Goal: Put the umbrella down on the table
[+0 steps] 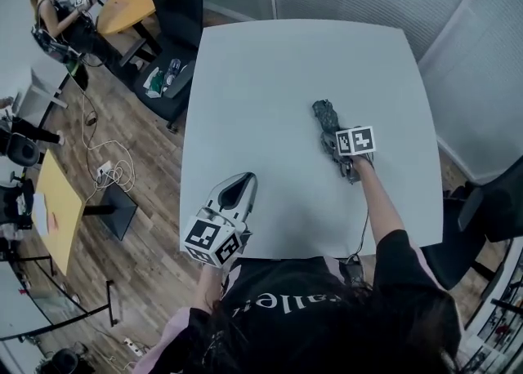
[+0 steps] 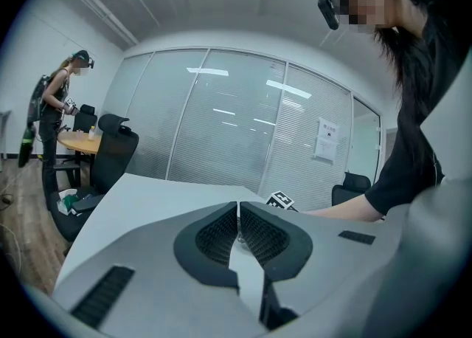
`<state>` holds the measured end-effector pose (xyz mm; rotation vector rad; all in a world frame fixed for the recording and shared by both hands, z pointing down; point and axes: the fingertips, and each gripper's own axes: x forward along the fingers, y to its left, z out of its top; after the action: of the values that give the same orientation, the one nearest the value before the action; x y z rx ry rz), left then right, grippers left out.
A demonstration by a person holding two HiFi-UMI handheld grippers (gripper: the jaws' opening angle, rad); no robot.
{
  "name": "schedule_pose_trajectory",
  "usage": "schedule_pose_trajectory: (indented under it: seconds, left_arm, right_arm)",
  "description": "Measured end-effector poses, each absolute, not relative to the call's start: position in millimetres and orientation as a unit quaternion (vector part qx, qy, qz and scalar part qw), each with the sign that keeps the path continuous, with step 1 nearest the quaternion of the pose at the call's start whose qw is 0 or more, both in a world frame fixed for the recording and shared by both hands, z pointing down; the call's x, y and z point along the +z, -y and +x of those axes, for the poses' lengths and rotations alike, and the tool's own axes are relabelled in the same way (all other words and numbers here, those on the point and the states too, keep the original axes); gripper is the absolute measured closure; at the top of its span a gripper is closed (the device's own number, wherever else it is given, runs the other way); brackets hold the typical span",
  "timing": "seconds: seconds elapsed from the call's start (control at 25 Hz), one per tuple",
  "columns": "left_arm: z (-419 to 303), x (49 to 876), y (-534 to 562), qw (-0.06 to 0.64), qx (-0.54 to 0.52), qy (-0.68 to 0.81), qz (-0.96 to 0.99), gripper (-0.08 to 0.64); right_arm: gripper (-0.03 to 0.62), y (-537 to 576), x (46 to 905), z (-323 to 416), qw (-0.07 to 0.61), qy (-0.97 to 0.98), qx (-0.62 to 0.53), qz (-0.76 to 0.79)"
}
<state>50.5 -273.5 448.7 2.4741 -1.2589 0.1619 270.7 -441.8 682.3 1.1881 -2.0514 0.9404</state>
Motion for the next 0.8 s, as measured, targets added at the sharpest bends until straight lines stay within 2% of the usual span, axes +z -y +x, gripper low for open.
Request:
schedule_pose_trajectory:
  seconds: [0.24, 0.4, 0.8]
  left_arm:
    - [43, 446, 268, 0.183, 0.055, 0.454, 0.871, 0.532]
    - [39, 451, 265, 0.187, 0.057, 0.457, 0.868, 0.532]
    - [34, 445, 257, 0.184, 0.045, 0.456, 0.870, 0.532]
  right_arm:
    - [0.377, 451, 702, 269, 0.335, 0.764, 0.325, 0.446]
    - [0.375, 455, 703, 266, 0.336, 0.768, 0.311, 0.448]
    - [0.318, 455, 703, 267, 0.336, 0.759, 0.305, 0.467]
